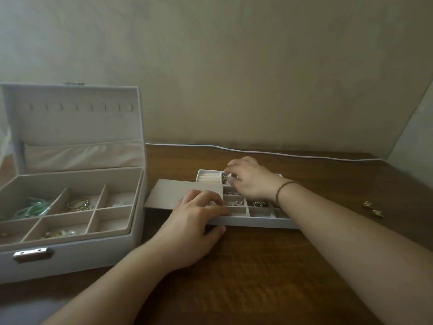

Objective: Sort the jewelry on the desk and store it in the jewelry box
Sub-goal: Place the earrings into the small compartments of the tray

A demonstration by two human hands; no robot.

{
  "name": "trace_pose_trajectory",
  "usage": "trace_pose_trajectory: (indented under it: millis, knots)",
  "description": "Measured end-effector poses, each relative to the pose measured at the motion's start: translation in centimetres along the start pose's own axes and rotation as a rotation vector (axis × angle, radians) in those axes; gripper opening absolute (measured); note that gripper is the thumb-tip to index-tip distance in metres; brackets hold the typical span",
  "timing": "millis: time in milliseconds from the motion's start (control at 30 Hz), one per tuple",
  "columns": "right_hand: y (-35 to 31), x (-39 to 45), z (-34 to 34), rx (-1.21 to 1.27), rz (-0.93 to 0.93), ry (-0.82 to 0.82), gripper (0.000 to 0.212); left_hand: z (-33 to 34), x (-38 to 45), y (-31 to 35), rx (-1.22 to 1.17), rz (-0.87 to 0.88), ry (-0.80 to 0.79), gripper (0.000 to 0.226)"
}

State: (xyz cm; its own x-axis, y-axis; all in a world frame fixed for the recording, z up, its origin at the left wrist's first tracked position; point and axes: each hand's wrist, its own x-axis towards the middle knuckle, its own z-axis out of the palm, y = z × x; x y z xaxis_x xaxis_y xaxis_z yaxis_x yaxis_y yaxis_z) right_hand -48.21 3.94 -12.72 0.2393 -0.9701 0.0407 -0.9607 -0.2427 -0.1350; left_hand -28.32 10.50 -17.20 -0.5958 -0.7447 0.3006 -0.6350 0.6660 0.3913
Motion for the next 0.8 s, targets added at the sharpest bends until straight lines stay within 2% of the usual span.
trace_pose_trajectory:
  millis: [100,233,333,467,533,800]
  knots:
    - [0.1,0.3,0.7,-0.021,0.032,-0.031,0.042,-0.1,0.0,0.0,0.002,0.001,-0.003,0.033]
    - [0.3,-0.2,0.6,0.055,-0.012,0.080,0.035,0.0,0.0,-0.1,0.002,-0.003,-0.008,0.033]
    - [0.2,-0.9,0.3,0.078,-0.028,0.116,0.042,0.0,0.0,-0.2,-0.001,0.003,0.000,0.033]
    - [0.1,-1.8,0.1,0.053,-0.003,-0.035,0.054,0.1,0.1,-0.3,-0.003,0.018,0.008,0.033]
    - [0.0,-2.0,0.1,0.052,0.006,-0.055,0.055,0.0,0.0,-0.5,-0.003,0.026,0.005,0.033]
    - [1.8,-7.2,-1.1,0.120,-0.051,0.285,0.034,0.2,0.3,-0.7,0.000,0.047,0.008,0.033]
